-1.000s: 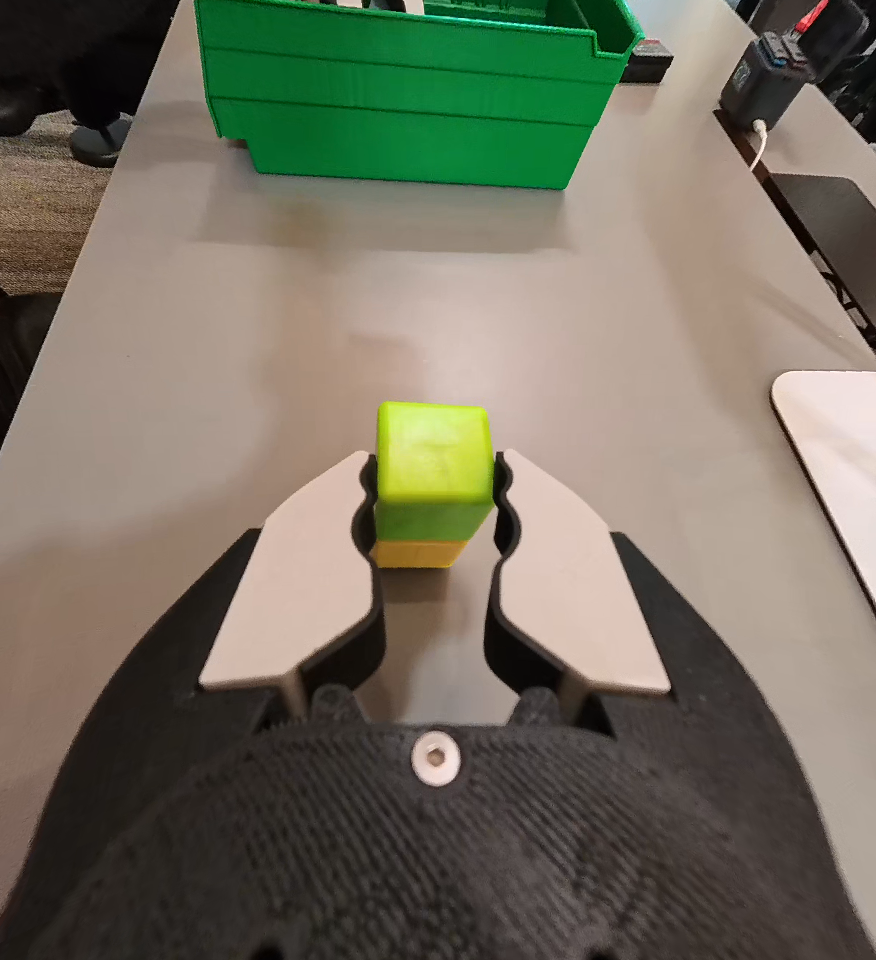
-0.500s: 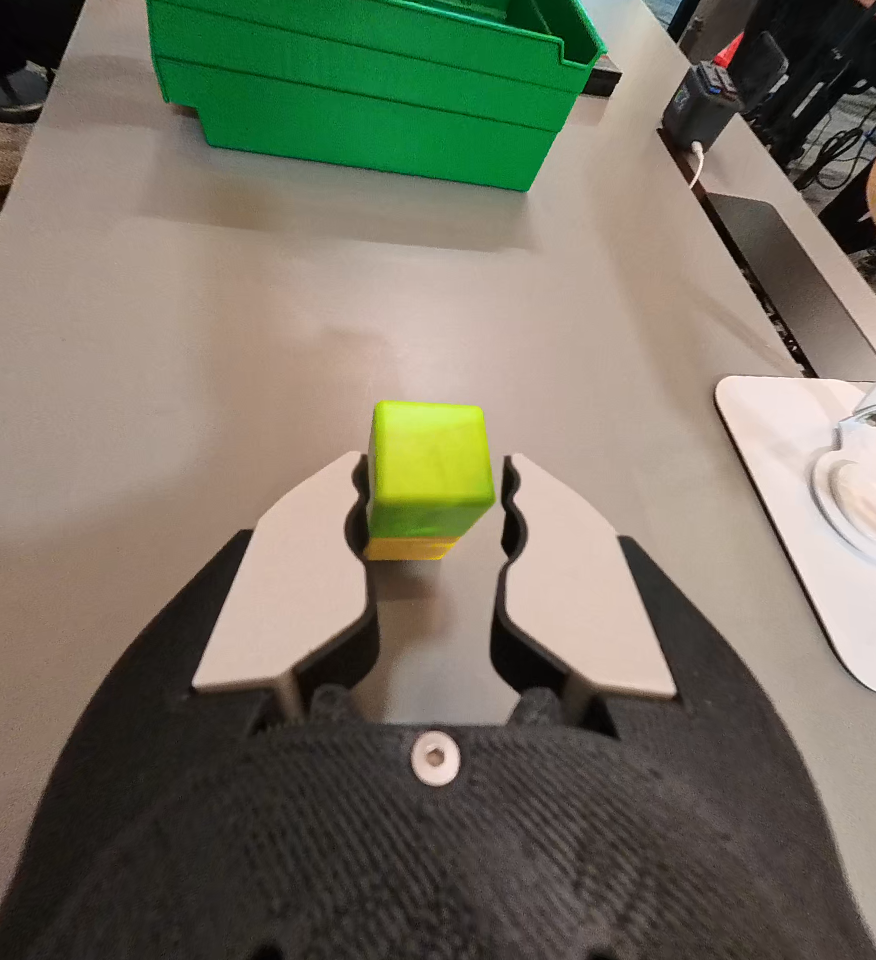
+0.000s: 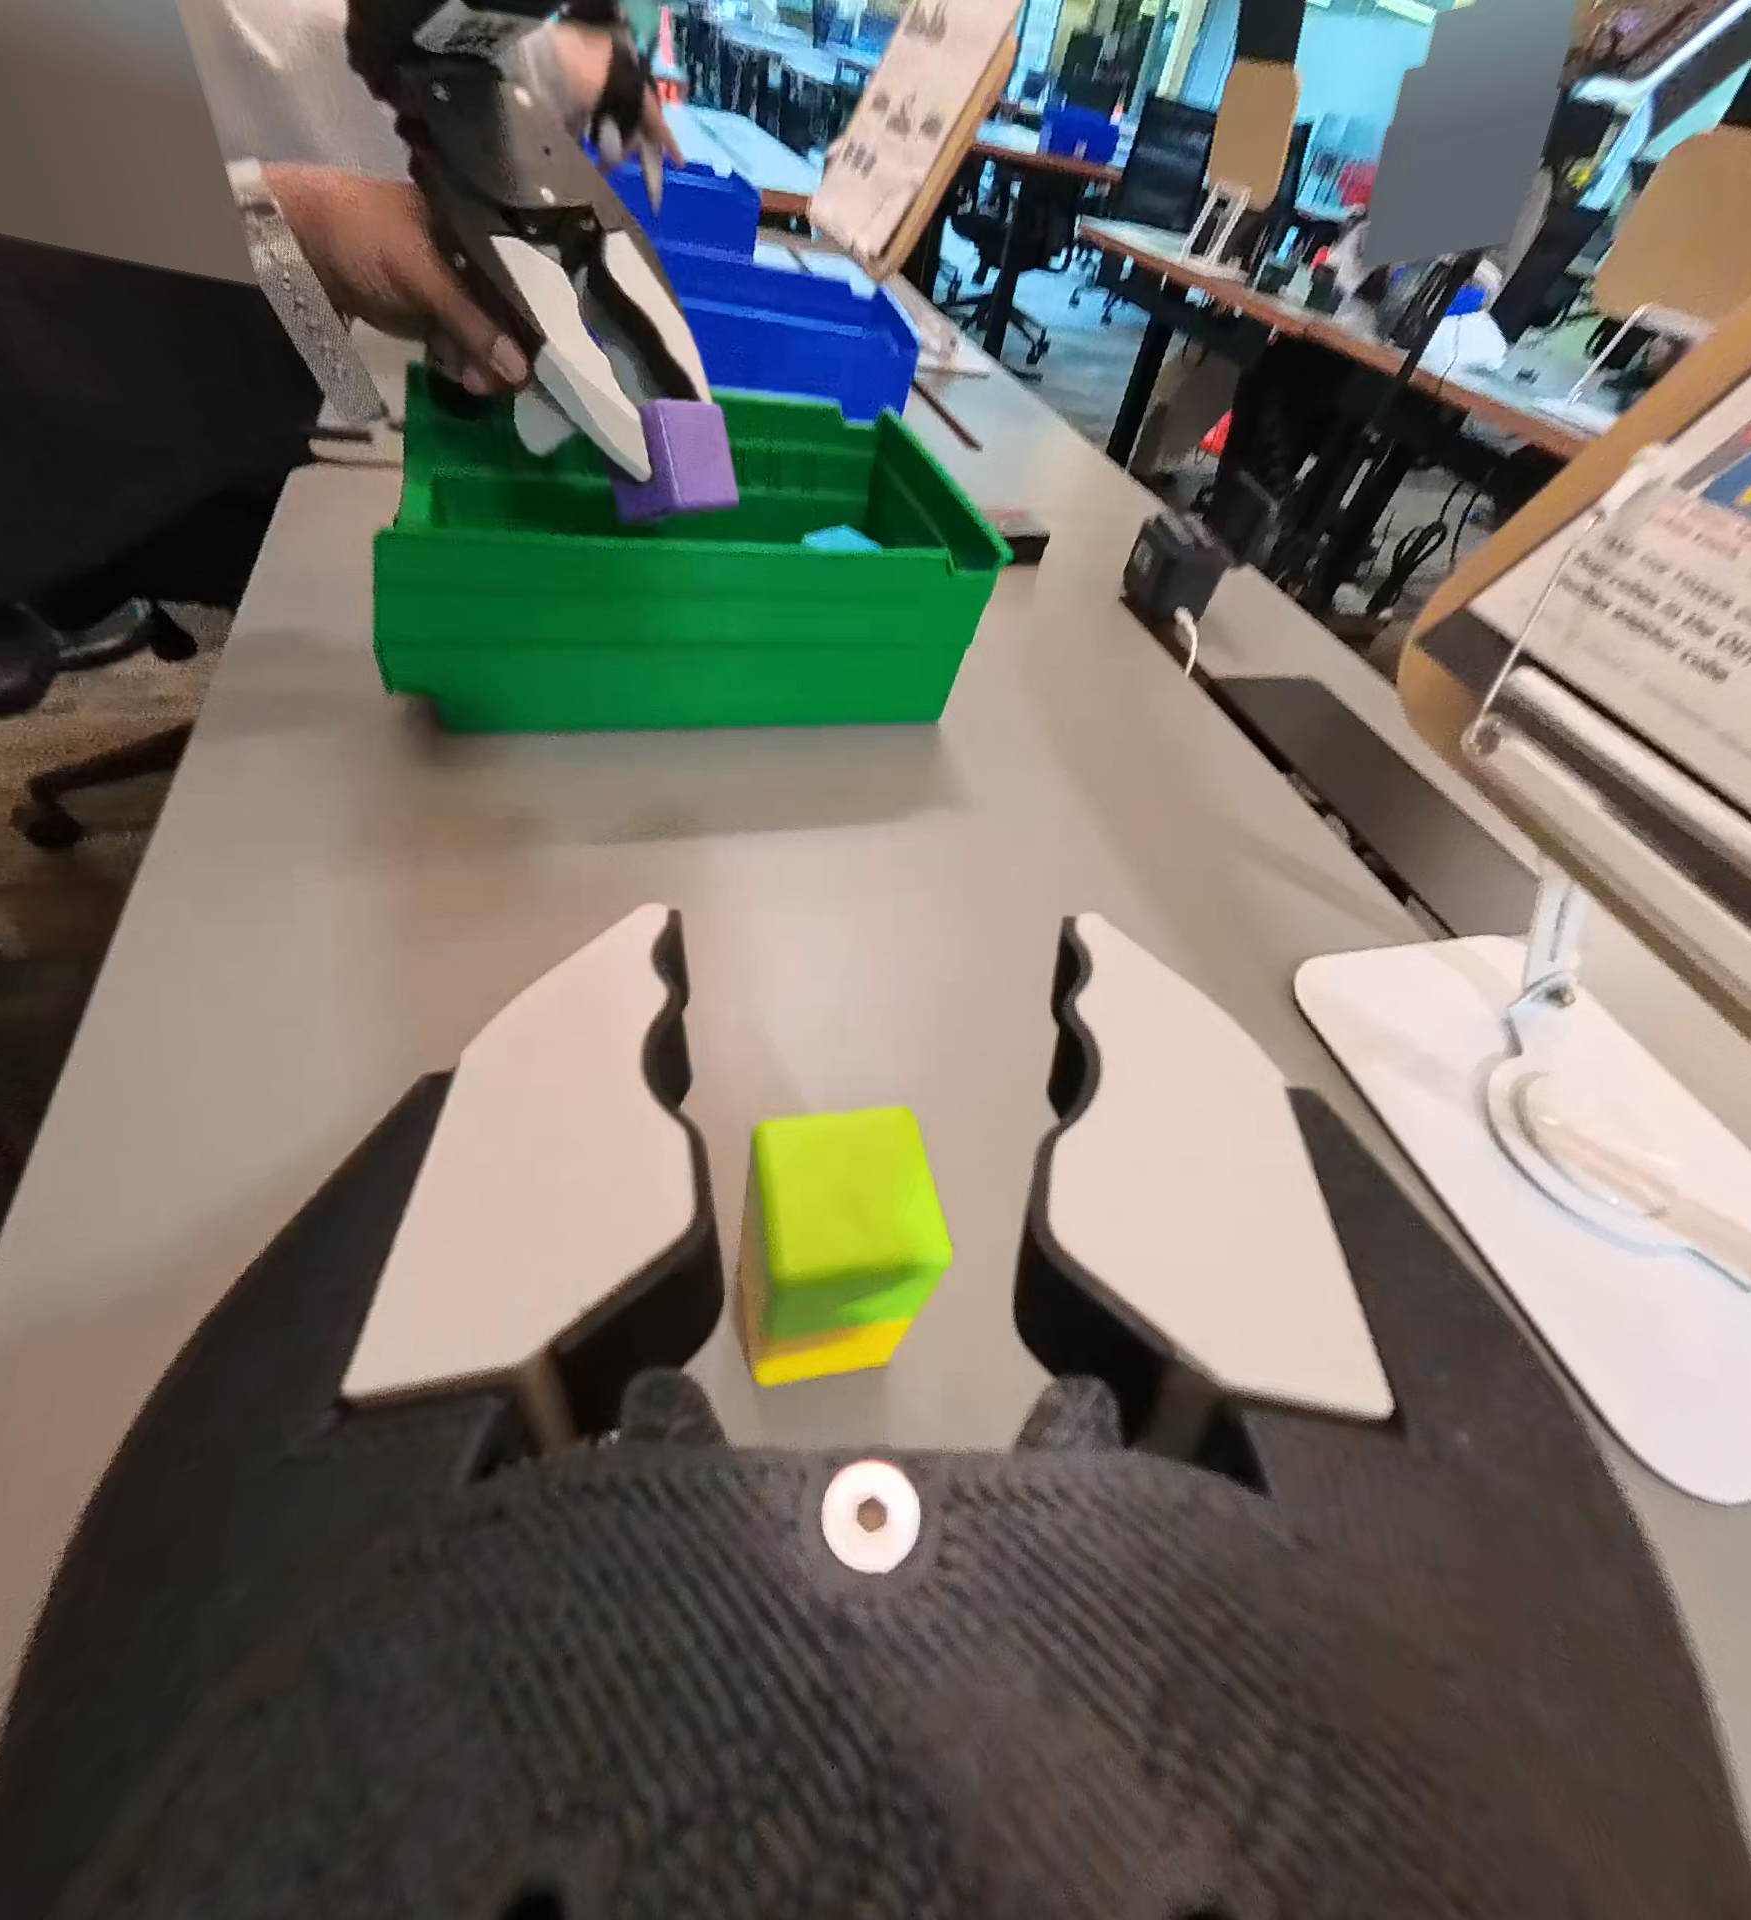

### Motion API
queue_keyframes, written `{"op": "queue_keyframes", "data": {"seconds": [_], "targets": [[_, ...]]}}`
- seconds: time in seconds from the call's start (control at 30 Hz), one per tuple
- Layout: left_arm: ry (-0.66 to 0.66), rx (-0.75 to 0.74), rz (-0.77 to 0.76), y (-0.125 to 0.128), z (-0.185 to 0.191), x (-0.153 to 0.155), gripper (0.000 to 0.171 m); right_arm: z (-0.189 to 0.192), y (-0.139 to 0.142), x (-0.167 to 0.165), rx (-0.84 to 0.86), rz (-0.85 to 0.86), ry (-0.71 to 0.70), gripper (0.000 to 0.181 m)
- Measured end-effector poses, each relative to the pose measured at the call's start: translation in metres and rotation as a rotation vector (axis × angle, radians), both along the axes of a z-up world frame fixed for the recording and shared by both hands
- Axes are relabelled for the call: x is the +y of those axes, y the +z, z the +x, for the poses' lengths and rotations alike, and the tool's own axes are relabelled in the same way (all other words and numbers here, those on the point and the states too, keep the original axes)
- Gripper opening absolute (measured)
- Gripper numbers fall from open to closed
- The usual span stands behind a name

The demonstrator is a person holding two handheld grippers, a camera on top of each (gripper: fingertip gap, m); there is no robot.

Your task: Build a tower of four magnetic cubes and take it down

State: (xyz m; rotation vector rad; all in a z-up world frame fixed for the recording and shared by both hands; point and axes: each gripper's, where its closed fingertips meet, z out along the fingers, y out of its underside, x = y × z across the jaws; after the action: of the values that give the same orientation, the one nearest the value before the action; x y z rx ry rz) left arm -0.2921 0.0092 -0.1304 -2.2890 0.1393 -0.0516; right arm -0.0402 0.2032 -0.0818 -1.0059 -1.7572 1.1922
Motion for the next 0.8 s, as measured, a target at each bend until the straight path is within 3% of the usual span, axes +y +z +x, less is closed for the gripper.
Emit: {"op": "queue_keyframes", "data": {"seconds": [0.17, 0.33, 0.47, 0.6, 0.8], "targets": [[-0.119, -0.037, 0.281, 0.075, 0.038, 0.016, 0.051, -0.005, 0.025, -0.028, 0.078, -0.004, 0.032, 0.067], [-0.347, -0.078, 0.424, 0.116, 0.11, 0.041, 0.051, -0.007, 0.04, -0.063, 0.121, -0.059, 0.087, 0.07], [-0.495, -0.157, 0.527, 0.131, 0.168, 0.065, 0.051, -0.01, 0.059, -0.086, 0.213, -0.181, 0.086, 0.073], [-0.592, -0.343, 0.629, 0.14, 0.216, 0.084, 0.051, -0.009, 0.074, -0.091, 0.308, -0.202, 0.047, 0.073], [-0.613, -0.481, 0.616, 0.123, 0.244, 0.106, 0.051, 0.004, 0.081, -0.084, 0.298, -0.273, 0.072, 0.064]]}}
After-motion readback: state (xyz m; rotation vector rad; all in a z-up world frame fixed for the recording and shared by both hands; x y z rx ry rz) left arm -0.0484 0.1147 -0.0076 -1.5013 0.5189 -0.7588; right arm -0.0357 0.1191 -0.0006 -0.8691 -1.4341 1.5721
